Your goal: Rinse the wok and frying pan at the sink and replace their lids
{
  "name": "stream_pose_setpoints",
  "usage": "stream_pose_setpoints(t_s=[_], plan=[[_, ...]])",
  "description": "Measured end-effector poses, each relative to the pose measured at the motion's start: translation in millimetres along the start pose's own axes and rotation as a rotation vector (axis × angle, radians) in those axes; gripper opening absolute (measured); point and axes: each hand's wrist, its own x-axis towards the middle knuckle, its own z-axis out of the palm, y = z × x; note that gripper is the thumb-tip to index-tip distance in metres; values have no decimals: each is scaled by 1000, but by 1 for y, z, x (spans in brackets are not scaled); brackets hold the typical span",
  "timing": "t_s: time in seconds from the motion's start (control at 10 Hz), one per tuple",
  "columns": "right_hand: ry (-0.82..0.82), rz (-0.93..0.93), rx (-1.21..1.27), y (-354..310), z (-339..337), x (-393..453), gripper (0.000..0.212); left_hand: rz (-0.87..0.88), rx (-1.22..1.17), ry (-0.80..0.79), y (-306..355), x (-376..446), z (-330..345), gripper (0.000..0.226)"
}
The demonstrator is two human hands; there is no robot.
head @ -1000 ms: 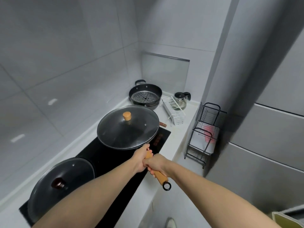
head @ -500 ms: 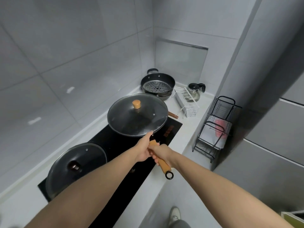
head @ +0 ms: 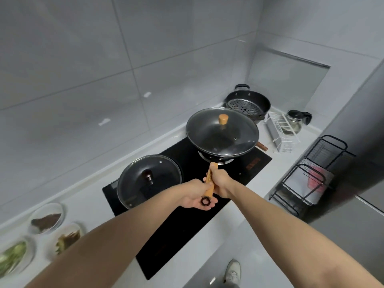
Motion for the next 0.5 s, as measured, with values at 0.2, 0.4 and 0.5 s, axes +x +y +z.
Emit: stream_pose_setpoints(t_s=[0.2, 0.4, 0.5], plan=[[-20, 43, 2, -4, 4, 6, 45, 0, -12, 19, 4, -2, -5, 48], [0, -35, -291, 3, -11, -10, 57, 19, 44, 117, -10, -9, -7, 47], [93, -177, -448, 10, -21, -32, 51, 170, 271, 290, -10, -17, -10, 40]])
